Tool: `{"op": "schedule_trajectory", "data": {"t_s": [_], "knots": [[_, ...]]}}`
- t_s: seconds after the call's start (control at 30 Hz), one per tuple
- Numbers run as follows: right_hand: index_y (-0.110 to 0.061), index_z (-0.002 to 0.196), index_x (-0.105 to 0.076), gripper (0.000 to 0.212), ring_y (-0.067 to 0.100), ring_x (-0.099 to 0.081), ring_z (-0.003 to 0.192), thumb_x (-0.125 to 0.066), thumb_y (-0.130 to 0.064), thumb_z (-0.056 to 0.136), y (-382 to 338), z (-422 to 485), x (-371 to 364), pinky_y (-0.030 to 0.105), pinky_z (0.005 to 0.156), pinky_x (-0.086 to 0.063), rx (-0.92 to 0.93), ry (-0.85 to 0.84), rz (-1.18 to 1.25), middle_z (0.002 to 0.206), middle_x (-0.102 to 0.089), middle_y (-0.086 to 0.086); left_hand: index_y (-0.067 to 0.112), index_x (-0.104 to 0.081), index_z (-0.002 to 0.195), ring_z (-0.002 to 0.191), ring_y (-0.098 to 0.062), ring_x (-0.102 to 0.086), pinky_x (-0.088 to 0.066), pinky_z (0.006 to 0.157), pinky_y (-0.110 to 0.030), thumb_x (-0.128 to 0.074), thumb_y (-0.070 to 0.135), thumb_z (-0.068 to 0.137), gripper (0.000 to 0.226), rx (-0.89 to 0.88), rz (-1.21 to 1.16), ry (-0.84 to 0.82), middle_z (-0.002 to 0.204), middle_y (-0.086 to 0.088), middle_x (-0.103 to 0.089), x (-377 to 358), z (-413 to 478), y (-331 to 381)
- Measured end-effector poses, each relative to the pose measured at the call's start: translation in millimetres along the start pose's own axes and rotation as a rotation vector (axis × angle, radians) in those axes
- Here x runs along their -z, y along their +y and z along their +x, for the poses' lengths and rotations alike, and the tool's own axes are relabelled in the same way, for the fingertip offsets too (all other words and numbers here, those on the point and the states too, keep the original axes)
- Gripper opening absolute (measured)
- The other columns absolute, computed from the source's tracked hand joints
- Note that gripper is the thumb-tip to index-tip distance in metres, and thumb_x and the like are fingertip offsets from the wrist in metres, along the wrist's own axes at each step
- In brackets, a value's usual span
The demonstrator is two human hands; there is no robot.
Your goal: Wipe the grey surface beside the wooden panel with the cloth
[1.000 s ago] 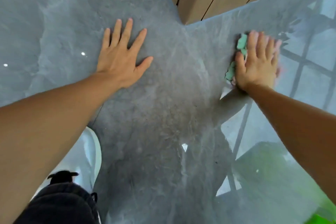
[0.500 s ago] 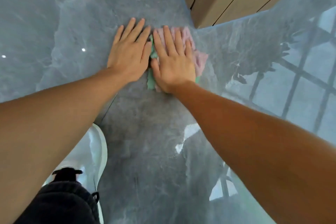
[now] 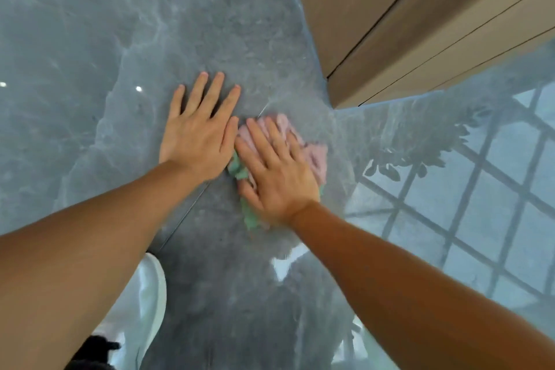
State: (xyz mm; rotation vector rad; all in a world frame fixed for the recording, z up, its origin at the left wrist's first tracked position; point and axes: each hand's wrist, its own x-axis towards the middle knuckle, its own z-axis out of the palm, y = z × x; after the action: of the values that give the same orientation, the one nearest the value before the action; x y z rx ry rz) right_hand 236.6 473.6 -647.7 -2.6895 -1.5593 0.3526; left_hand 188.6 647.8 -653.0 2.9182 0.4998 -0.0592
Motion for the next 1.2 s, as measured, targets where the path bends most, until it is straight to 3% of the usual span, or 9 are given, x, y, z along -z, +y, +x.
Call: {"op": "schedule_trajectory", "data": {"t_s": [0.17,0.37,0.57,0.67,0.77,0.87,1.03,1.2], "knots": [[-0.019,0.158,-0.007,0.071,0.028,0.0,0.154,-0.024,-0.048,0.096,83.4,153.9,39.5,0.048,0.124,-0.006,-0.262,0.075,-0.067,0.167,-0.005,0.008,0.022,-0.025,0.154,0.154,-0.03,-0.014,-0.012,0.123,-0.054,-0.02,0.042,0.1,0.058,0.014,-0.034,0.027,0.165,-0.008,-0.022,-4.0,0.5,-0.2],[-0.022,0.158,-0.01,0.071,0.028,-0.003,0.154,-0.022,-0.053,0.095,92.1,208.2,46.9,0.047,0.123,-0.004,-0.29,0.12,-0.06,0.167,-0.008,0.006,0.023,-0.03,0.152,0.153,-0.03,-0.018,-0.014,0.122,-0.054,-0.025,0.047,0.098,0.06,0.021,-0.044,0.07,0.164,-0.007,-0.026,-10.4,3.3,-0.6],[-0.018,0.158,-0.006,0.071,0.029,0.001,0.154,-0.024,-0.052,0.098,57.4,115.6,34.2,0.048,0.124,-0.003,-0.193,0.05,-0.007,0.167,-0.005,0.008,0.022,-0.034,0.151,0.153,-0.029,-0.019,-0.015,0.123,-0.053,-0.029,0.042,0.098,0.057,0.018,-0.065,0.035,0.164,-0.007,-0.028,-3.0,-0.8,0.6],[-0.015,0.158,-0.007,0.07,0.03,0.0,0.154,-0.024,-0.049,0.099,38.3,37.2,21.9,0.05,0.124,-0.009,-0.237,0.028,-0.029,0.167,-0.007,0.011,0.022,-0.034,0.151,0.153,-0.029,-0.019,-0.015,0.123,-0.052,-0.029,0.04,0.099,0.056,0.037,-0.067,0.008,0.164,-0.006,-0.028,2.7,-1.5,3.7],[-0.011,0.157,-0.012,0.07,0.03,-0.005,0.153,-0.026,-0.047,0.098,37.9,22.1,18.8,0.05,0.124,-0.008,-0.236,0.01,-0.022,0.166,-0.012,0.013,0.023,-0.033,0.152,0.153,-0.028,-0.018,-0.015,0.123,-0.052,-0.027,0.04,0.099,0.056,0.039,-0.063,-0.01,0.164,-0.006,-0.027,5.1,-1.6,4.5],[-0.009,0.157,-0.013,0.07,0.032,-0.007,0.153,-0.025,-0.045,0.098,56.1,80.0,29.4,0.051,0.124,-0.008,-0.223,0.059,-0.02,0.165,-0.014,0.017,0.023,-0.034,0.15,0.152,-0.028,-0.02,-0.017,0.122,-0.053,-0.028,0.041,0.099,0.055,0.031,-0.049,0.024,0.163,-0.006,-0.03,-2.0,-1.5,1.0],[-0.014,0.158,-0.003,0.071,0.03,0.003,0.153,-0.018,-0.051,0.1,90.8,249.1,62.8,0.046,0.124,0.002,-0.316,0.046,-0.029,0.167,-0.002,0.013,0.024,-0.037,0.148,0.151,-0.028,-0.023,-0.016,0.122,-0.051,-0.032,0.04,0.098,0.053,0.033,-0.075,0.095,0.161,-0.005,-0.033,-10.5,1.5,-2.0],[-0.014,0.158,-0.004,0.07,0.032,0.002,0.153,-0.018,-0.05,0.099,104.1,295.8,67.2,0.047,0.124,0.0,-0.301,0.083,-0.059,0.167,-0.002,0.013,0.023,-0.041,0.147,0.151,-0.028,-0.025,-0.019,0.122,-0.053,-0.036,0.039,0.097,0.052,0.025,-0.071,0.088,0.161,-0.005,-0.034,-7.8,3.6,1.5]]}}
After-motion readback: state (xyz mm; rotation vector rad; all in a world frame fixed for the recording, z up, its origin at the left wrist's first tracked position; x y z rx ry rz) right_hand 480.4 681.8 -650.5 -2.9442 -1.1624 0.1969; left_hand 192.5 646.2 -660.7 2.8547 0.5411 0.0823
